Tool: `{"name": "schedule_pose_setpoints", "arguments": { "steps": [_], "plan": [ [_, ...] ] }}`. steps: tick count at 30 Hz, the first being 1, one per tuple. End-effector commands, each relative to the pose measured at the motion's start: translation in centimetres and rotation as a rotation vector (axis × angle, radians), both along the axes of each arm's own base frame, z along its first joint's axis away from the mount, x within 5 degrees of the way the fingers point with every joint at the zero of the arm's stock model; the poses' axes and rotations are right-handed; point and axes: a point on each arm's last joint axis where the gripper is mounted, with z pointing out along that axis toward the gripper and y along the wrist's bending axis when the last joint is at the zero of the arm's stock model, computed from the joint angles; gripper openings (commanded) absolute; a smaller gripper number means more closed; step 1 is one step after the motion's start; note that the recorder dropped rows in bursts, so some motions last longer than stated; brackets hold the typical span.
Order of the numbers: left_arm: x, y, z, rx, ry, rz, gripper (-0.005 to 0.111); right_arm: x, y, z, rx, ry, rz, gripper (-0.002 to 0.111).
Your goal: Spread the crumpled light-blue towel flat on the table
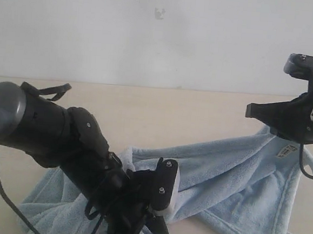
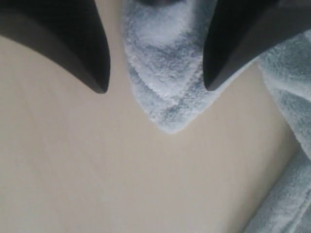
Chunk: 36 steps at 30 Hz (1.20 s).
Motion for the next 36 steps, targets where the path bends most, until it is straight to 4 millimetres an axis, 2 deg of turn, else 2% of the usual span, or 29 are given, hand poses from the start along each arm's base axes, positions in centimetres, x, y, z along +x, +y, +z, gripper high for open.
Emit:
{"name": "schedule_pose_setpoints", "arguments": {
  "steps": [1,6,8,14,17,21,24,25,29,32,36],
  "plan": [
    [0.1,-0.1,-0.5,0.016,-0.022,0.024,0.055,0.1,-0.2,0.2,0.006,-0.010,-0.004,0.000],
    [0.6,0.0,-1.0,0.040,-0.041,0.105,0.051,0.1,-0.2,0.2,0.006,-0.012,-0.003,0.000],
    [0.7,0.1,-1.5,0.059,-0.032,0.135,0.043,0.1,-0.2,0.2,0.006,-0.012,-0.003,0.000],
    [0.5,0.7,-1.8,0.135,-0.003,0.154,0.004,0.1,-0.2,0.2,0.006,-0.012,-0.003,0.000],
    [0.7,0.8,-0.7,0.139,-0.025,0.167,0.004,0.1,-0.2,0.2,0.005,-0.009,-0.004,0.000],
    [0.7,1.4,3.6,0.097,-0.146,0.183,0.004,0.1,-0.2,0.2,-0.006,-0.008,0.005,0.000],
    [0.3,2.3,8.7,0.026,-0.260,0.252,0.004,0.1,-0.2,0.2,-0.019,-0.009,0.018,0.000],
    [-0.1,3.0,11.0,-0.009,-0.304,0.291,0.004,0.1,-0.2,0.2,-0.023,-0.009,0.021,0.000],
    [-1.3,6.6,17.3,-0.095,-0.396,0.511,0.004,0.1,-0.2,0.2,-0.033,-0.014,0.035,0.000],
    [-2.2,10.2,20.0,-0.054,-0.455,0.674,0.004,0.1,-0.2,0.2,-0.031,-0.016,0.036,0.000],
    [-2.9,14.8,20.8,0.112,-0.482,0.915,0.004,0.1,-0.2,0.2,-0.035,-0.008,0.032,0.000]
  ]
}}
